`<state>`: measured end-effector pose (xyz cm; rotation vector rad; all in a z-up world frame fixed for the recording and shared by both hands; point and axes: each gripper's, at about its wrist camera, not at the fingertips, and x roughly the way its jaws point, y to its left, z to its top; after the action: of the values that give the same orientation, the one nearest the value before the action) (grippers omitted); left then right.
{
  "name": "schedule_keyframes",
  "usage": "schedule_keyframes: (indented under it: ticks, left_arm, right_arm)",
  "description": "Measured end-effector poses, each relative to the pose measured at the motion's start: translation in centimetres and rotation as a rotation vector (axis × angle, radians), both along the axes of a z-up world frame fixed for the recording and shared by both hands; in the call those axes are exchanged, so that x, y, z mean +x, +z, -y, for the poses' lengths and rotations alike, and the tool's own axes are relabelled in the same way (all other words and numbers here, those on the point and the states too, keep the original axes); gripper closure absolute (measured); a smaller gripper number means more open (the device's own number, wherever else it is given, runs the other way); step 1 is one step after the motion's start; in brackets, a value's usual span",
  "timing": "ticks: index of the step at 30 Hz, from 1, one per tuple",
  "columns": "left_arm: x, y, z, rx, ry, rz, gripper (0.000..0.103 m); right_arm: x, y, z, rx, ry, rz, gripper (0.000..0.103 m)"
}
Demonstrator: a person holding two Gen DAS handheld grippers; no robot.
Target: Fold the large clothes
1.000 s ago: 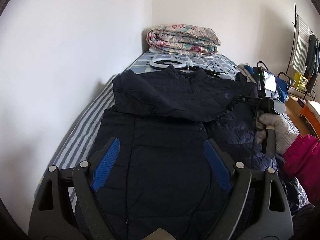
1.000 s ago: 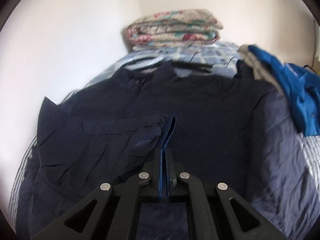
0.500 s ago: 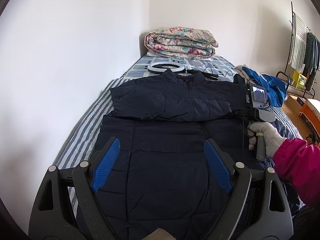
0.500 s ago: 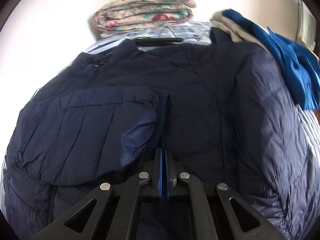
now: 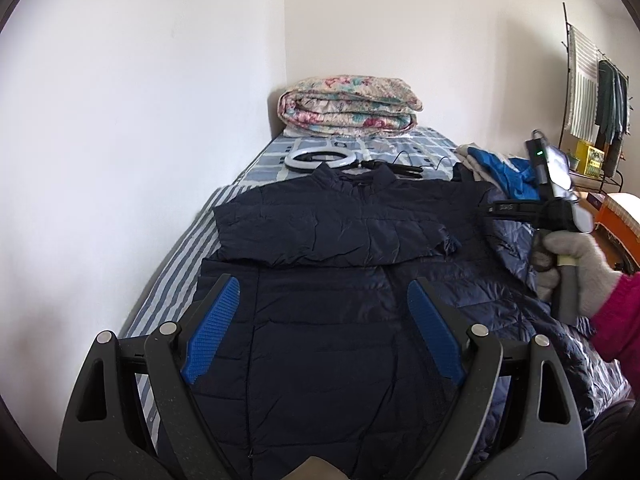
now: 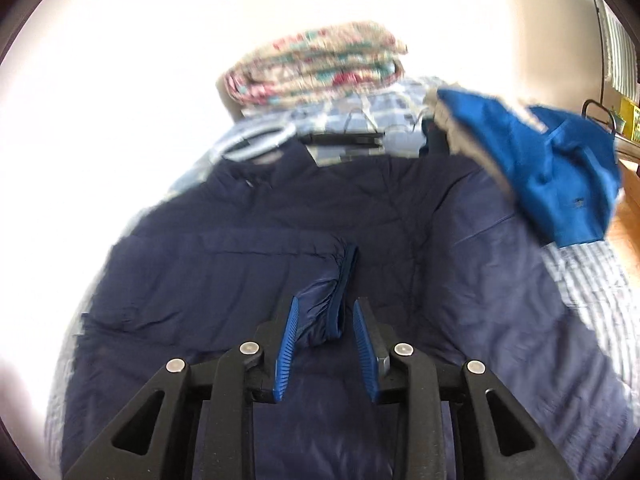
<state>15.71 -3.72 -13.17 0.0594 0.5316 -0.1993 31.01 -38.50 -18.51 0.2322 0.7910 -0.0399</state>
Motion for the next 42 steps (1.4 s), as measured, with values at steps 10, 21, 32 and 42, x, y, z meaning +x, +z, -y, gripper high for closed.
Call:
schedule_keyframes:
  ticks: [10,21,32,42]
  left_arm:
    - [-2.2,1.1,3.0,0.001,-0.14,0.025,0.014]
    - [-5.7,1.3,11.0,0.002,-0.342,0.001,0.015]
    - [-8.7,-1.3,23.9,0.09,-0.599,-0.074,0.014]
    - [-10.3,-7.3,38.2,0.169,-0.879,-0.264,0.014]
  right_arm:
    - [-14.3,9.7,1.7,-0.024,-0.018,0.129,0.071]
    - [-28.4,11.7,6.6,-0.023,-0.137,0.142,0.064]
    - [-38.9,11.4,11.2,-0.074,-0.29,0.173,0.036]
    - [-44.5,11.3,16.8,0.004,-0.502,0.23,0.034]
